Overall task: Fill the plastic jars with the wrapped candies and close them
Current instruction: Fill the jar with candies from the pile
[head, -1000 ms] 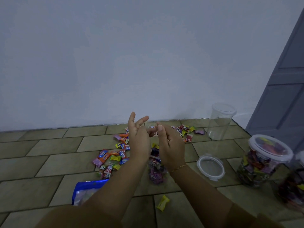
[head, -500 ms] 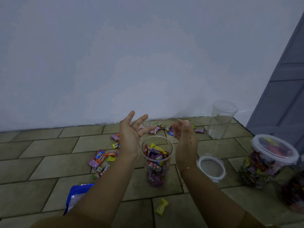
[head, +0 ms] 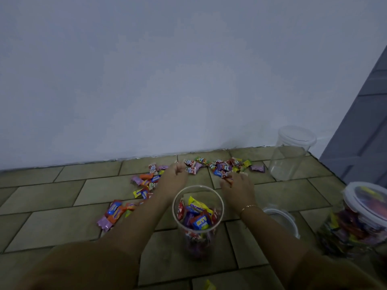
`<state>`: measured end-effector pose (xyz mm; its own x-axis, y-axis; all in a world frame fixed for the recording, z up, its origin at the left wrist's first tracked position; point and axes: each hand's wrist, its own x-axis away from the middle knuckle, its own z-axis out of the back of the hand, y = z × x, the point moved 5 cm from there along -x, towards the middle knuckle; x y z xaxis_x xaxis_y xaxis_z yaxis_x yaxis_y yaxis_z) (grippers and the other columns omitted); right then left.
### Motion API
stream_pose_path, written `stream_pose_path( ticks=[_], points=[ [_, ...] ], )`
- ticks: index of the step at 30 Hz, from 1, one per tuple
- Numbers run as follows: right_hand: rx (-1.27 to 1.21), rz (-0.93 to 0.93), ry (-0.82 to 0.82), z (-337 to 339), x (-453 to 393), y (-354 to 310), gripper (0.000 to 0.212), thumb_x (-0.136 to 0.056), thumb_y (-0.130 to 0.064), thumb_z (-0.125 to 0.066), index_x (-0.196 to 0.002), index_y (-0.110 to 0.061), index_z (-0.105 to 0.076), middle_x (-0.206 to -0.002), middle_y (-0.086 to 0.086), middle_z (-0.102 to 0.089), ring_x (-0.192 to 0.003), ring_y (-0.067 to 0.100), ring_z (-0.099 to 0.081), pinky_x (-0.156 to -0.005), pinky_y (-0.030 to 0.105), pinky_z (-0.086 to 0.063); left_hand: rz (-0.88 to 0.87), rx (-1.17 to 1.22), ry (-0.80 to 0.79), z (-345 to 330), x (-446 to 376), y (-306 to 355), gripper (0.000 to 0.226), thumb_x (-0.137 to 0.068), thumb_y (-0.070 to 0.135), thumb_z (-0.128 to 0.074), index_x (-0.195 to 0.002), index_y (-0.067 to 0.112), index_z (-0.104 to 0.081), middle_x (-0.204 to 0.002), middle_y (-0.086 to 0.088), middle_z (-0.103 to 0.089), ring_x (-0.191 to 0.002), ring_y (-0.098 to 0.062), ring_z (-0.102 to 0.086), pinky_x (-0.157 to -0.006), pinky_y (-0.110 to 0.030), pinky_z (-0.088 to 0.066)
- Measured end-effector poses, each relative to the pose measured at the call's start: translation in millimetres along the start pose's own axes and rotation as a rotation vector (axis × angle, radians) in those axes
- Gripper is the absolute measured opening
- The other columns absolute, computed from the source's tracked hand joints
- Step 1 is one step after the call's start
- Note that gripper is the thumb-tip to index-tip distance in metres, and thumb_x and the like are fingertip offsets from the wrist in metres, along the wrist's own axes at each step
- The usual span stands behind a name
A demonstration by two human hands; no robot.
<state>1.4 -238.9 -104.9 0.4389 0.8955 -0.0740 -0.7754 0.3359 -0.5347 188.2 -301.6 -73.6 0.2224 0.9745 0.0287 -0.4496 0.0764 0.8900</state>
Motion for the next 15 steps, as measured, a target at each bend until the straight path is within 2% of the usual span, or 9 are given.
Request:
stream_pose_path(
  ticks=[2, 3, 5, 6, 9, 12, 14, 15],
  points=[
    [0.032, -0.037, -0.001, -9, -11, 6, 0.042, -0.094, -0.038, -0.045, -0.130, -0.018, -0.046, -0.137, 0.009, -0.041, -0.127, 0.026, -0.033, -0.107, 0.040, -0.030, -0.032, -0.139, -0.038, -12, -15, -5, 0.035, -0.093, 0.017, -0.049, -0.128, 0.014, -0.055, -0.120, -0.005, -0.060, -0.083, -0.010, -0.059, -0.070, -0.029, -0.047],
    [0.049, -0.051, 0.002, -14, -17, 7, 0.046, -0.092, -0.042, -0.044, -0.133, -0.022, -0.042, -0.141, 0.009, -0.038, -0.130, 0.026, -0.031, -0.108, 0.042, -0.029, -0.059, -0.226, -0.033, -17, -23, -7, 0.036, -0.092, 0.017, -0.050, -0.127, 0.015, -0.056, -0.125, -0.005, -0.059, -0.094, -0.015, -0.061, -0.080, -0.034, -0.049],
    [0.127, -0.048, -0.016, -22, -27, 5, 0.053, -0.092, -0.049, -0.041, -0.140, -0.028, -0.034, -0.149, 0.009, -0.027, -0.138, 0.029, -0.022, -0.112, 0.046, -0.020, -0.157, -0.382, 0.014, -28, -39, -10, 0.034, -0.089, 0.020, -0.053, -0.123, 0.019, -0.058, -0.131, -0.002, -0.055, -0.119, -0.020, -0.051, -0.101, -0.038, -0.041],
    [0.161, -0.042, -0.015, -26, -33, 4, 0.056, -0.091, -0.054, -0.040, -0.142, -0.032, -0.031, -0.152, 0.009, -0.021, -0.140, 0.030, -0.017, -0.113, 0.048, -0.017, -0.216, -0.436, 0.034, -32, -46, -10, 0.034, -0.089, 0.022, -0.054, -0.123, 0.021, -0.057, -0.133, -0.002, -0.052, -0.125, -0.018, -0.044, -0.106, -0.036, -0.035],
    [0.246, -0.012, 0.020, -31, -46, -3, 0.061, -0.088, -0.064, -0.037, -0.142, -0.038, -0.027, -0.154, 0.008, -0.015, -0.141, 0.032, -0.012, -0.111, 0.053, -0.016, -0.305, -0.594, 0.027, -43, -63, -14, 0.047, -0.093, 0.031, -0.050, -0.138, 0.021, -0.044, -0.150, -0.002, -0.034, -0.140, -0.019, -0.024, -0.114, -0.036, -0.019],
    [0.278, -0.031, -0.018, -42, -57, -5, 0.062, -0.087, -0.069, -0.032, -0.142, -0.042, -0.026, -0.155, 0.008, -0.012, -0.142, 0.032, -0.009, -0.110, 0.057, -0.015, -0.261, -0.715, -0.017, -48, -82, -22, 0.059, -0.097, 0.045, -0.038, -0.150, 0.024, -0.021, -0.159, 0.000, -0.013, -0.146, -0.024, -0.007, -0.116, -0.044, -0.013],
    [0.305, -0.032, -0.013, -47, -58, -5, 0.061, -0.087, -0.070, -0.030, -0.141, -0.042, -0.028, -0.156, 0.007, -0.011, -0.142, 0.032, -0.008, -0.110, 0.058, -0.013, -0.205, -0.752, -0.063, -51, -91, -30, 0.062, -0.098, 0.051, -0.032, -0.151, 0.026, -0.014, -0.160, 0.000, -0.011, -0.146, -0.026, -0.005, -0.115, -0.046, -0.013],
    [0.315, -0.030, 0.015, -49, -57, -3, 0.060, -0.087, -0.070, -0.031, -0.139, -0.041, -0.033, -0.156, 0.008, -0.013, -0.142, 0.031, -0.011, -0.109, 0.057, -0.014, -0.206, -0.776, -0.077, -53, -94, -35, 0.061, -0.097, 0.053, -0.032, -0.150, 0.026, -0.018, -0.158, -0.001, -0.016, -0.145, -0.025, -0.010, -0.114, -0.045, -0.015]
  ],
)
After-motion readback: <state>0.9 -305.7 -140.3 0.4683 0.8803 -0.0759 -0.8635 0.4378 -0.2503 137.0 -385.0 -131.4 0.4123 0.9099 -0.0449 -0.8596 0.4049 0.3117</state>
